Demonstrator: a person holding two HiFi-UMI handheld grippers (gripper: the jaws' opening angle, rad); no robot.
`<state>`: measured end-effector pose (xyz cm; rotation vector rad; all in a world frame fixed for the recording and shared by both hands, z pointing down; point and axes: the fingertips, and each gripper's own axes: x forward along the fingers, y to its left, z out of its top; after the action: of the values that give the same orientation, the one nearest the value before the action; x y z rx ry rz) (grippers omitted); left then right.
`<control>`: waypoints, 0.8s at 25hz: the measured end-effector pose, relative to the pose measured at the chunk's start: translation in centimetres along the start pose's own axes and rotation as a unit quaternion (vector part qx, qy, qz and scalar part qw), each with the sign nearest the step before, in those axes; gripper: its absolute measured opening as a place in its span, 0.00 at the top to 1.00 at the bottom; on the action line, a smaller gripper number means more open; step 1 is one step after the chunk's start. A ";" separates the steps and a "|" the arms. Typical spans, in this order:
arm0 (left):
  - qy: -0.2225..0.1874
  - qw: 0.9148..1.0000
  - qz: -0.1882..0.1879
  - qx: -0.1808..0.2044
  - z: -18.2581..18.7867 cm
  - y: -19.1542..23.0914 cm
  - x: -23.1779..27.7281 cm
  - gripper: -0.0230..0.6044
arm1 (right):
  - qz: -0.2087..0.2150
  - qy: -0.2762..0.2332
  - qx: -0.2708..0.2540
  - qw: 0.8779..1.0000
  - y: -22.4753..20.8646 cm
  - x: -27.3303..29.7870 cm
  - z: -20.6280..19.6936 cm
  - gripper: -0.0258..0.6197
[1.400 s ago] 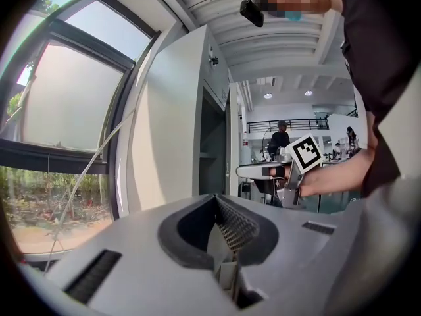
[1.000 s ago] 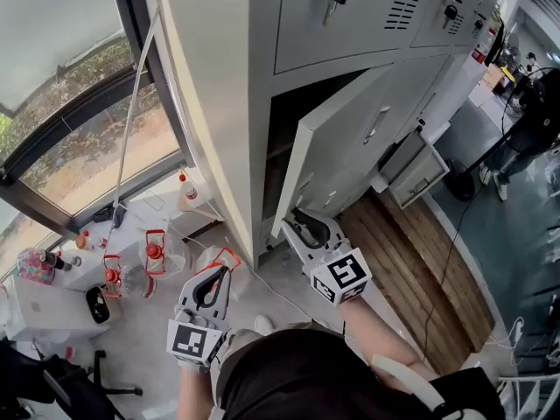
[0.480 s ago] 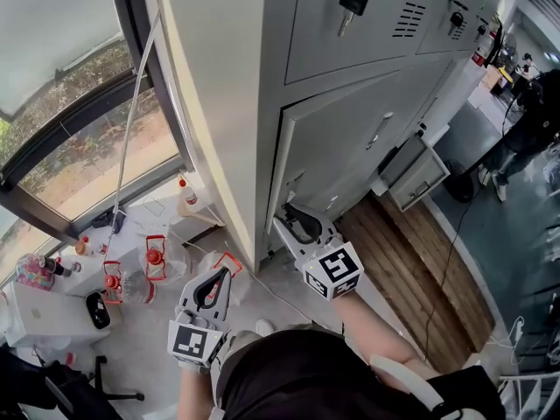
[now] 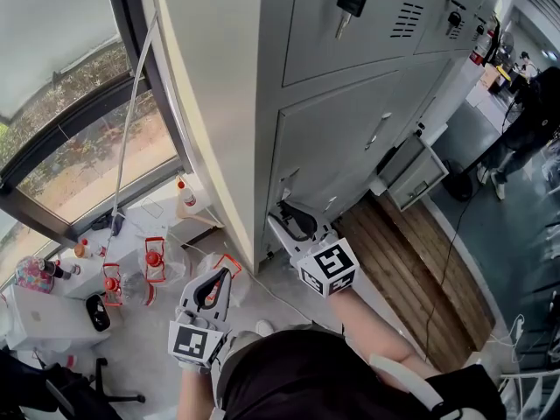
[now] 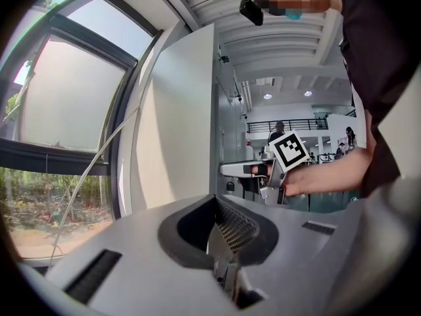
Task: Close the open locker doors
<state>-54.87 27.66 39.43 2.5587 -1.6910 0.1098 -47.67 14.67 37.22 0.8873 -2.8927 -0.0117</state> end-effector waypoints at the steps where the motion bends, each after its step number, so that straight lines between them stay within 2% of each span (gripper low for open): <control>1: 0.000 1.000 0.000 0.000 0.0 0.0 0.0 0.95 | 0.001 0.000 0.001 1.000 0.0 0.1 0.0 0.76; 13: 0.002 1.000 0.001 -0.003 -0.1 0.2 0.0 0.95 | 0.004 0.001 0.001 1.000 0.0 0.6 0.1 0.75; 20: 0.004 1.000 -0.015 0.000 -0.1 -0.4 1.0 0.95 | -0.004 -0.008 0.007 1.000 -0.3 -0.5 0.3 0.75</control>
<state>-54.17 26.93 39.57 2.5780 -1.6504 0.1170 -47.08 14.68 36.81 0.9061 -2.9060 -0.0002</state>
